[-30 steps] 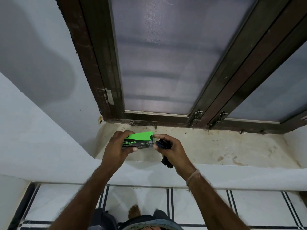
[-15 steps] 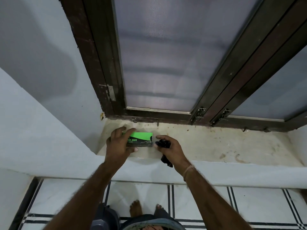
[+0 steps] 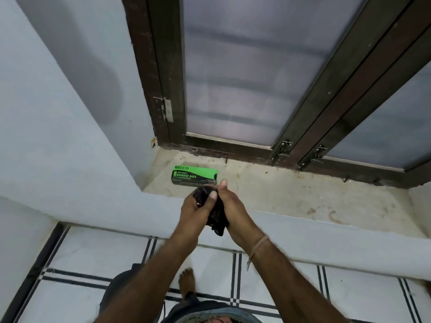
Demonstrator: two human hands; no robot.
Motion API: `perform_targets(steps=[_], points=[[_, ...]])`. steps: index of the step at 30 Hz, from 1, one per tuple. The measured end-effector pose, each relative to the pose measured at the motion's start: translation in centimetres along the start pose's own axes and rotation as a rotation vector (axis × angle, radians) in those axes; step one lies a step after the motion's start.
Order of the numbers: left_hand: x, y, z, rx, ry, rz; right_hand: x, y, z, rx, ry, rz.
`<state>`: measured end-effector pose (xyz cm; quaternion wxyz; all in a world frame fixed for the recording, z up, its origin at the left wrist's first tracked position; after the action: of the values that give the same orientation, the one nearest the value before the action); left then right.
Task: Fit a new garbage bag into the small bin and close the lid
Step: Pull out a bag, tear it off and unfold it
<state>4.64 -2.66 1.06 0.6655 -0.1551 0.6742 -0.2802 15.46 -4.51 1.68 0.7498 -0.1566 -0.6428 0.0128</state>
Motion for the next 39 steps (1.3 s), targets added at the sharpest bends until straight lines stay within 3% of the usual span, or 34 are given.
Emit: perform_targets(steps=[4,7,10,13,16,19,23,26,31,35,37,39], points=[[1.8,-2.0,-1.6,-0.123,-0.165,-0.030,-0.7,-2.8,-1.5,0.068,-0.101,-0.140],[4.4,-3.6,-2.6,-0.213,-0.278,-0.095,-1.8,-4.9,-2.8,-0.009,-0.121,-0.137],[6.6,-6.3,-3.1,-0.148,-0.401,-0.157,-2.4,-6.8,-3.6,-0.067,-0.134,-0.142],[8.2,-9.1,-3.7,-0.034,-0.110,-0.153,-2.0,-8.7,-3.0,0.049,-0.144,-0.187],[9.4,-11.5,-6.4,-0.141,-0.005,-0.102,-1.7,-10.1,-1.5,0.272,-0.233,-0.197],[10.3,-12.8,-10.2,-0.246,-0.145,-0.125,-2.1,-11.3,-0.5,0.395,-0.380,-0.147],[11.6,-14.1,-13.8,-0.259,-0.522,-0.172,-3.1,-12.6,1.4,0.337,-0.198,-0.073],[13.2,-15.8,-17.2,-0.275,-0.624,-0.232,-4.2,-13.9,4.2,0.367,-0.129,-0.018],[16.3,-18.2,-27.2,-0.318,-0.617,-0.213,-7.3,-17.2,11.8,0.573,-0.257,0.085],[19.1,-18.6,-36.1,-0.395,-0.619,-0.191,-10.2,-20.0,19.2,0.514,-0.274,0.061],[20.0,-19.2,-40.2,-0.379,-0.497,-0.200,-11.4,-21.7,23.0,0.427,-0.221,0.029],[20.7,-20.7,-43.6,-0.427,-0.177,-0.187,-11.8,-23.5,26.8,0.399,-0.216,-0.010]])
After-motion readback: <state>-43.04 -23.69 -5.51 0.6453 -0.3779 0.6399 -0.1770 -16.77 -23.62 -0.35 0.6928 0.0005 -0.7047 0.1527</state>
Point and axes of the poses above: each hand's wrist, its own y-axis towards the middle knuckle, its own z-axis out of the palm, x = y × z, the point moved 4 cm from there along y, towards the middle knuckle, and after that the axes turned 13 degrees about -z, right-handed, at the moved point
